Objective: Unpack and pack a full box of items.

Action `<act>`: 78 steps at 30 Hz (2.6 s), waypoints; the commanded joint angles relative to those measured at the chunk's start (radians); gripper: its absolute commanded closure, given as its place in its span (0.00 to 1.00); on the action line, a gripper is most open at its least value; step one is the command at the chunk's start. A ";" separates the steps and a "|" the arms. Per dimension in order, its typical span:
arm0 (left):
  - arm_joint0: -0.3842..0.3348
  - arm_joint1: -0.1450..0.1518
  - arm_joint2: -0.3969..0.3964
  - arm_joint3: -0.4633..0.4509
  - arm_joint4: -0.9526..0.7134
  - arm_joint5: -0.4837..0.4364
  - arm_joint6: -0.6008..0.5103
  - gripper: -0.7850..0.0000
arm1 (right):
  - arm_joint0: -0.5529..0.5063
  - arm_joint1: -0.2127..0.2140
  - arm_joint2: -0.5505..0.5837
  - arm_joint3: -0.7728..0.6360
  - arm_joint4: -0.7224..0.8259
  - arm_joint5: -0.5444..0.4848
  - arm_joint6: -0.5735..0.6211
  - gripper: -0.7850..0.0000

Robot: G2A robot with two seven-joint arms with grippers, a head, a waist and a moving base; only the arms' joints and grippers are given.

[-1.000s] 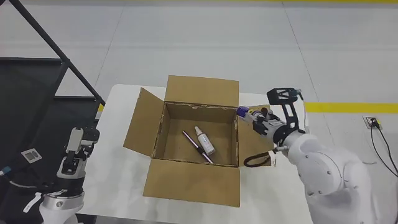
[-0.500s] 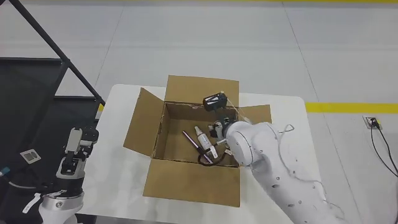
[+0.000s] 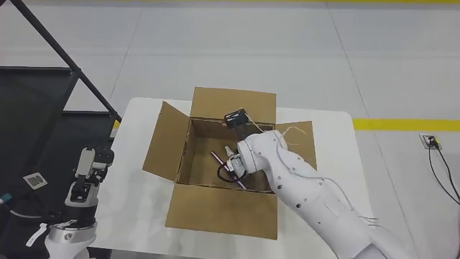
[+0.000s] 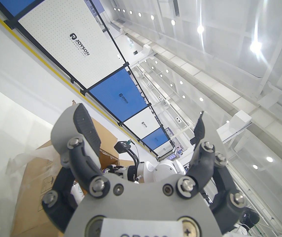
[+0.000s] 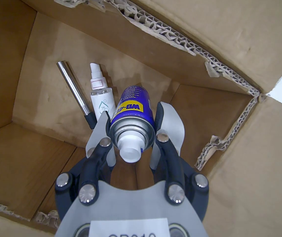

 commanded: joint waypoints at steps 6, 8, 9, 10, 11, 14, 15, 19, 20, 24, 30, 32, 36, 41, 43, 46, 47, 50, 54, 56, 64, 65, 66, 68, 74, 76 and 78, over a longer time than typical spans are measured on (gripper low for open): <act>0.000 0.000 0.000 0.000 0.000 0.000 0.000 0.00 | 0.048 -0.041 -0.035 0.115 0.018 -0.016 0.017 1.00; 0.000 0.000 0.000 0.000 0.000 0.000 0.000 0.00 | 0.058 -0.051 -0.040 0.145 0.023 -0.021 0.017 1.00; 0.000 0.000 0.000 0.000 0.000 0.000 0.000 0.00 | 0.062 -0.056 -0.042 0.159 0.026 -0.026 0.016 0.96; 0.000 0.000 0.000 0.000 0.000 0.000 0.000 0.00 | 0.065 -0.061 -0.044 0.173 0.031 -0.033 0.019 0.91; 0.000 0.000 0.000 0.000 0.000 0.000 0.000 0.00 | 0.070 -0.065 -0.046 0.186 0.035 -0.041 0.021 0.83; 0.000 0.000 0.000 0.000 0.000 0.000 0.000 0.00 | 0.081 -0.077 -0.048 0.220 0.043 -0.058 0.019 0.69; 0.000 0.000 0.000 0.000 0.000 0.000 0.000 0.00 | 0.085 -0.081 -0.049 0.229 0.045 -0.063 0.019 0.66; 0.000 0.000 0.000 0.000 0.000 0.000 0.000 0.00 | 0.095 -0.093 -0.049 0.257 0.046 -0.075 0.017 0.57; 0.000 0.000 0.000 0.000 0.000 0.000 0.000 0.00 | 0.097 -0.095 -0.048 0.260 0.045 -0.076 0.017 0.56; 0.000 0.000 0.000 0.000 0.000 0.000 0.000 0.00 | 0.097 -0.102 -0.044 0.263 0.034 -0.074 0.016 0.48; 0.000 0.000 0.000 0.000 0.000 0.000 0.000 0.00 | 0.093 -0.104 -0.027 0.257 0.018 -0.082 0.023 0.28; 0.000 0.000 0.000 0.000 0.000 0.000 0.000 0.00 | 0.091 -0.104 -0.017 0.251 0.015 -0.083 0.021 0.26; 0.000 0.000 0.000 0.000 0.000 0.000 0.000 0.00 | 0.078 -0.094 0.020 0.201 0.007 -0.080 0.016 0.21; -0.011 0.001 0.003 0.017 0.066 0.022 -0.004 0.00 | 0.013 -0.068 0.082 0.061 -0.033 -0.040 0.017 0.00; -0.019 0.001 0.016 0.027 0.122 0.032 0.000 0.00 | -0.027 -0.054 0.115 -0.015 -0.047 -0.032 0.019 0.00; -0.036 0.001 0.035 0.051 0.183 0.056 -0.002 0.00 | -0.098 -0.034 0.171 -0.143 -0.065 -0.026 0.015 0.00; -0.041 0.001 0.043 0.058 0.197 0.058 -0.011 0.00 | -0.124 -0.027 0.191 -0.187 -0.070 -0.026 0.014 0.00; -0.056 0.003 0.059 0.084 0.228 0.063 -0.035 0.00 | -0.205 -0.008 0.255 -0.317 -0.074 -0.033 0.010 0.00; -0.076 0.004 0.079 0.113 0.268 0.080 -0.062 0.00 | -0.287 0.009 0.305 -0.431 -0.174 0.042 -0.006 0.00; -0.086 0.005 0.086 0.128 0.284 0.095 -0.067 0.00 | -0.287 0.009 0.305 -0.431 -0.174 0.042 -0.006 0.00; -0.119 0.006 0.130 0.167 0.355 0.126 -0.095 0.00 | -0.300 0.009 0.317 -0.432 -0.149 0.037 -0.031 0.00; -0.123 0.006 0.137 0.169 0.361 0.127 -0.096 0.00 | -0.311 0.009 0.340 -0.439 -0.109 0.031 -0.054 0.00; -0.127 0.006 0.144 0.169 0.365 0.128 -0.097 0.00 | -0.319 0.010 0.363 -0.448 -0.072 0.021 -0.070 0.00; -0.132 0.006 0.157 0.165 0.373 0.125 -0.101 0.00 | -0.338 0.013 0.413 -0.478 -0.003 -0.004 -0.094 0.00; -0.134 0.006 0.184 0.137 0.396 0.117 -0.113 0.00 | -0.419 0.033 0.580 -0.598 0.160 -0.079 -0.110 0.00; -0.137 0.006 0.195 0.130 0.405 0.118 -0.119 0.00 | -0.441 0.040 0.649 -0.633 0.229 -0.098 -0.097 0.00; -0.142 0.006 0.207 0.125 0.411 0.119 -0.125 0.00 | -0.448 0.050 0.723 -0.651 0.289 -0.123 -0.057 0.00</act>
